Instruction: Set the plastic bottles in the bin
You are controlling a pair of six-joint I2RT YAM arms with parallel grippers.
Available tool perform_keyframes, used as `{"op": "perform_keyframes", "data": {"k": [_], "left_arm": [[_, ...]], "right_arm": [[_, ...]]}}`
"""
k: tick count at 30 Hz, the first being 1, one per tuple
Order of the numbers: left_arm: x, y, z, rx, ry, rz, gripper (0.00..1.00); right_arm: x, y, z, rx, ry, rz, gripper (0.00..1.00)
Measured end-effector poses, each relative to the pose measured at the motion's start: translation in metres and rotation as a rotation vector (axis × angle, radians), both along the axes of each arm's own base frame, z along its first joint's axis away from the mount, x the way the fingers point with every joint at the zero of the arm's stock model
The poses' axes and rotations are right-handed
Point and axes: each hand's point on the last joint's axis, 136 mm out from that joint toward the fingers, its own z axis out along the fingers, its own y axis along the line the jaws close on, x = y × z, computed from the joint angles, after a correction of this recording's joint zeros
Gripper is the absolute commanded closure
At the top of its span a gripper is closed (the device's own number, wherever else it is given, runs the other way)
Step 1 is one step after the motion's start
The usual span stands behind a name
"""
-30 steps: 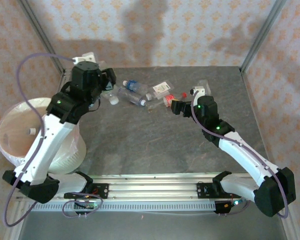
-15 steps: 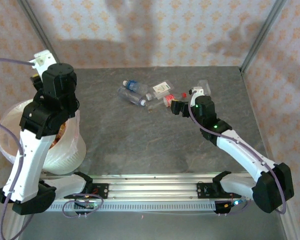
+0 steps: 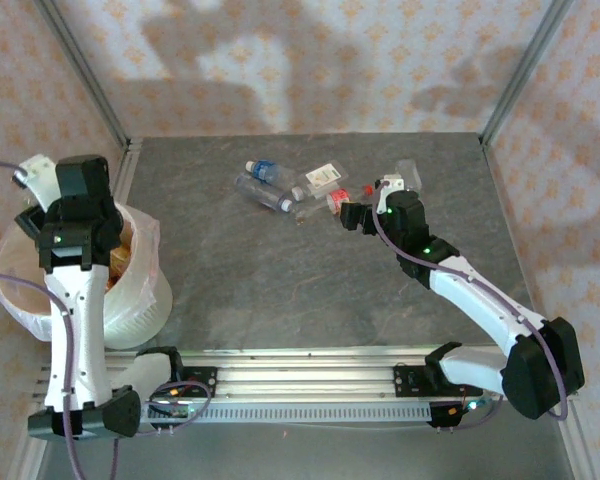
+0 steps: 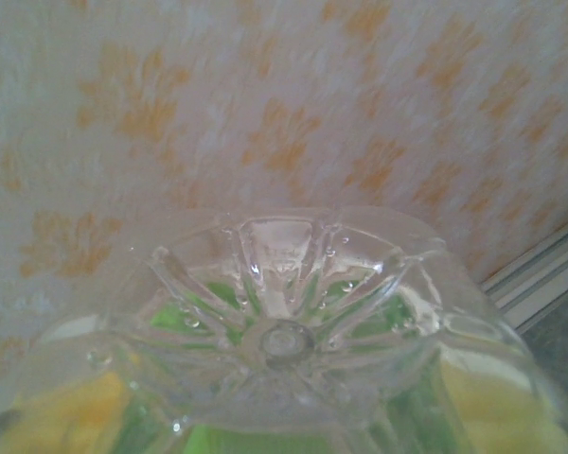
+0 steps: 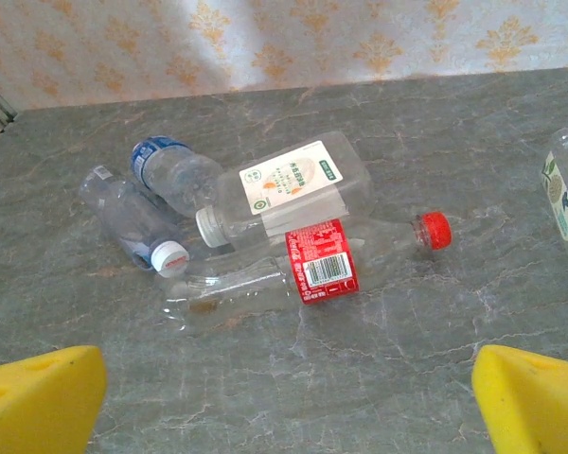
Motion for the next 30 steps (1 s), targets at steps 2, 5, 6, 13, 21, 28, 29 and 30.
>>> {"op": "perform_keyframes", "data": {"k": [2, 5, 6, 13, 21, 28, 29, 30], "left_arm": [[-0.017, 0.010, -0.013, -0.012, 0.015, 0.056, 0.46], [-0.039, 0.024, -0.023, -0.007, 0.024, 0.147, 0.45], [-0.045, 0.027, -0.026, -0.006, 0.028, 0.172, 0.45], [-0.057, 0.045, -0.048, -0.048, 0.055, 0.267, 0.14], [-0.029, 0.045, -0.052, -0.154, 0.011, 0.200, 0.00], [-0.006, 0.025, -0.042, -0.267, -0.132, 0.056, 0.00], [-0.003, 0.022, -0.041, -0.277, -0.137, 0.037, 0.00], [0.000, 0.019, -0.039, -0.283, -0.143, 0.019, 0.00]], "right_arm": [[0.000, 0.000, 0.000, -0.002, -0.001, 0.001, 0.01], [0.002, 0.001, -0.003, -0.007, 0.008, 0.002, 0.01], [0.004, 0.002, -0.005, -0.009, 0.013, 0.002, 0.01], [0.008, 0.006, -0.011, -0.023, 0.040, 0.012, 0.01], [0.008, 0.006, -0.010, -0.025, 0.038, 0.013, 0.01], [0.008, 0.004, -0.009, -0.027, 0.037, 0.000, 0.01], [0.009, 0.003, -0.008, -0.027, 0.033, -0.004, 0.01], [0.008, 0.002, -0.007, -0.026, 0.030, -0.008, 0.01]]}}
